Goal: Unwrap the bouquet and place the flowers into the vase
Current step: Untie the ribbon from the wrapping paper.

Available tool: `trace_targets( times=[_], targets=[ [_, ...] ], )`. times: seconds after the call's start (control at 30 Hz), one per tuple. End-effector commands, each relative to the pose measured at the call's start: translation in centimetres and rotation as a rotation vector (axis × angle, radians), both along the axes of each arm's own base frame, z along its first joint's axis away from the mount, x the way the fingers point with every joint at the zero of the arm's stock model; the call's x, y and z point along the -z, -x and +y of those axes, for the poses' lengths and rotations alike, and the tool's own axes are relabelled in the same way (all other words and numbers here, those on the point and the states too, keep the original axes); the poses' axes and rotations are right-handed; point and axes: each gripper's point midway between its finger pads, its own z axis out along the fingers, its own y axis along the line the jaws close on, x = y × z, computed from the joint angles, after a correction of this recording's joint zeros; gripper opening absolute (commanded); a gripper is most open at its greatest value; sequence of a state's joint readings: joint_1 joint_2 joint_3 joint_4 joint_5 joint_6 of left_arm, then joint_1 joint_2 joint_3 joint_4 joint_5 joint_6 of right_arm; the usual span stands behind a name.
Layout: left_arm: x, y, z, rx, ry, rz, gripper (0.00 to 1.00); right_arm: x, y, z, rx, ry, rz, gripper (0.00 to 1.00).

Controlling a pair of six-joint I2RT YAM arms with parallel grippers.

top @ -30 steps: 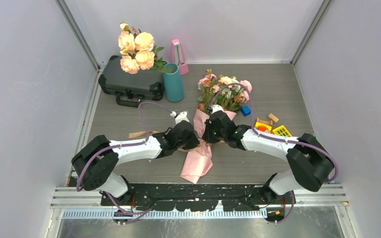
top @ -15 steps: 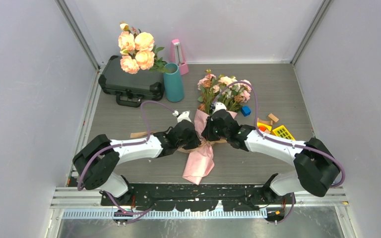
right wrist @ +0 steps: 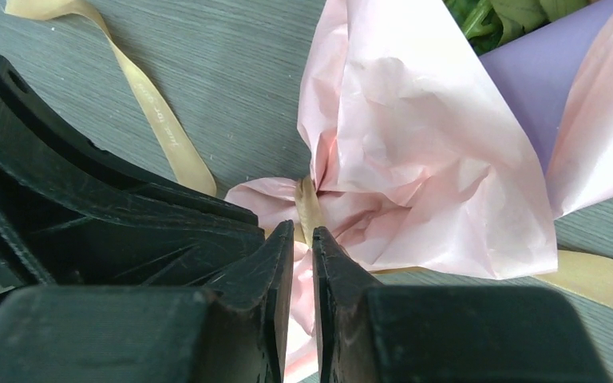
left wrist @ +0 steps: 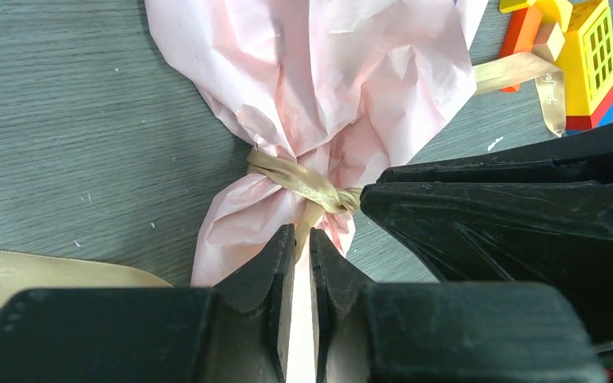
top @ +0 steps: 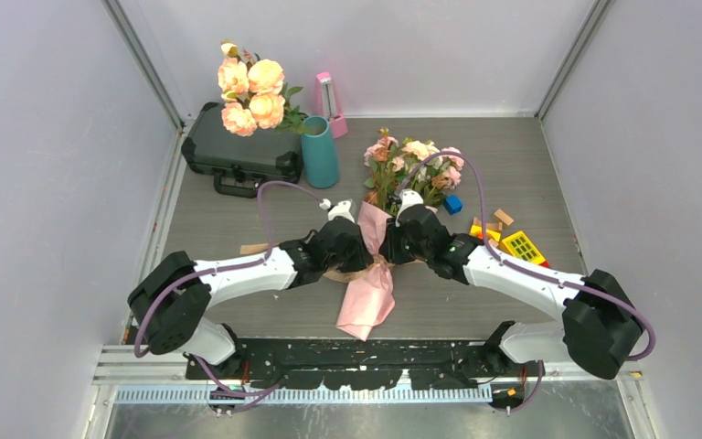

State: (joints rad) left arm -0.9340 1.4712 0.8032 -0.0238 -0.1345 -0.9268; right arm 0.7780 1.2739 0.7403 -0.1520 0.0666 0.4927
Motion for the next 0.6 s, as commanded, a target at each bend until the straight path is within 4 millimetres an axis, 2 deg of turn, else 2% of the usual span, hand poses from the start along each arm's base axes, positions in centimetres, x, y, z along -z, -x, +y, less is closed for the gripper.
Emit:
trace_targets(
  times=[0.0,0.2,0.57],
  targets=[
    [-2.2,-0.5,-1.0,0.026,0.033,-0.04,0.15,0.7,0.4,-0.1,-0.026,0.034,-0.003,0.21],
    [-0.9,-0.3,-1.2,0.034,0.024,-0.009,0.14,1.9,0.6,0.4,-0.038,0.05,0.026,0.21],
    [0.4,0.1,-1.0,0.031,0.007,0.016,0.11,2.8,0.8,0.6,-0.04,0.069,0.039,0.19]
  ],
)
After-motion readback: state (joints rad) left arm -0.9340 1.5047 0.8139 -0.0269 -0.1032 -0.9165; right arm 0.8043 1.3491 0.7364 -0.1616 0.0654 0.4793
